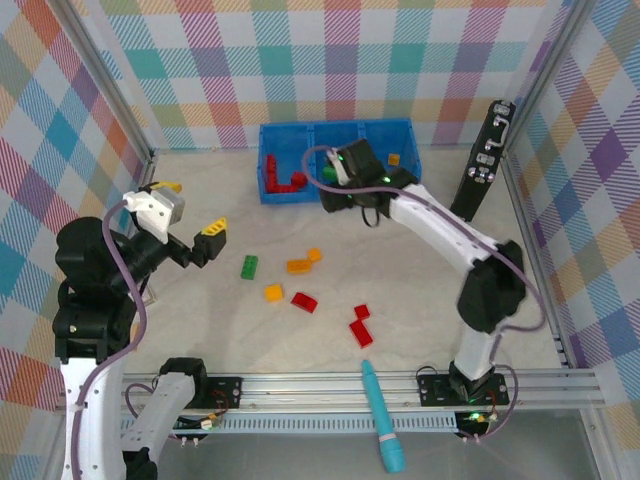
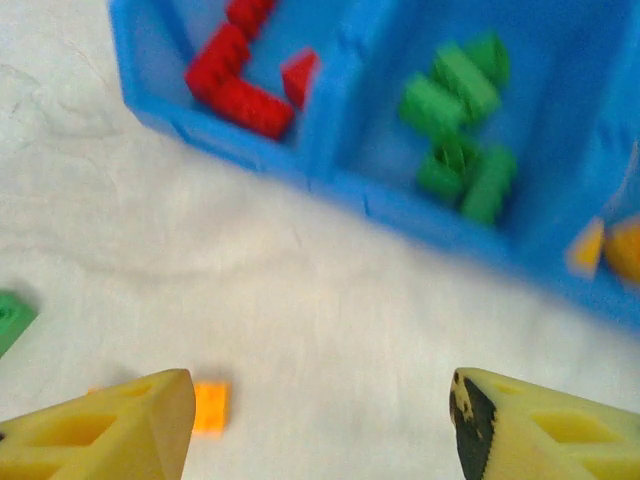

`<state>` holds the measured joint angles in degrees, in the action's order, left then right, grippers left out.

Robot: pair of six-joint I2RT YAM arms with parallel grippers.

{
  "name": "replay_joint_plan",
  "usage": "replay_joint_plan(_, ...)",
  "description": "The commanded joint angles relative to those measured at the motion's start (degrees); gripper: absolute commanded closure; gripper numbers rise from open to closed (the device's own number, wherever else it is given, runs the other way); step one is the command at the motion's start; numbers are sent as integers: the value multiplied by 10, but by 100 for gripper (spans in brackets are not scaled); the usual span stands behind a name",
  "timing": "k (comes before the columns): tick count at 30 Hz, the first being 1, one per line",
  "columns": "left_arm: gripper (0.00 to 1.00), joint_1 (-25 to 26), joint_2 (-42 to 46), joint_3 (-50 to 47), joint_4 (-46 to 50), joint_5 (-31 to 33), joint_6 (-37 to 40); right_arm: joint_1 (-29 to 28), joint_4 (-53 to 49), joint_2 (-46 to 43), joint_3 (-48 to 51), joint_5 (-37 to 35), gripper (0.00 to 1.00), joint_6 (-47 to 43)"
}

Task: Sort the legos into containers by color
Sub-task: Pick up the lego from the bottom-center of the table.

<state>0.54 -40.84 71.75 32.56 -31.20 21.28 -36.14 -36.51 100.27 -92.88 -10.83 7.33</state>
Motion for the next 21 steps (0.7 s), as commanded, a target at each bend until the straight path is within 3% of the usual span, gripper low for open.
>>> replay_joint_plan(1,0,-11,9,-11,-33,3,-12,-4,-86,-49,119,25,31,160)
replay_joint_plan(5,0,-11,10,-8,-38,0,-20,-14,-97,-109,224,97,30,255)
replay_joint_plan(9,0,-11,15,-6,-44,30,-33,-41,-106,-126,272,131,22,308)
replay_joint_plan(21,0,-11,31,-18,-67,48,-43,-100,-121,-82,316,117,21,301)
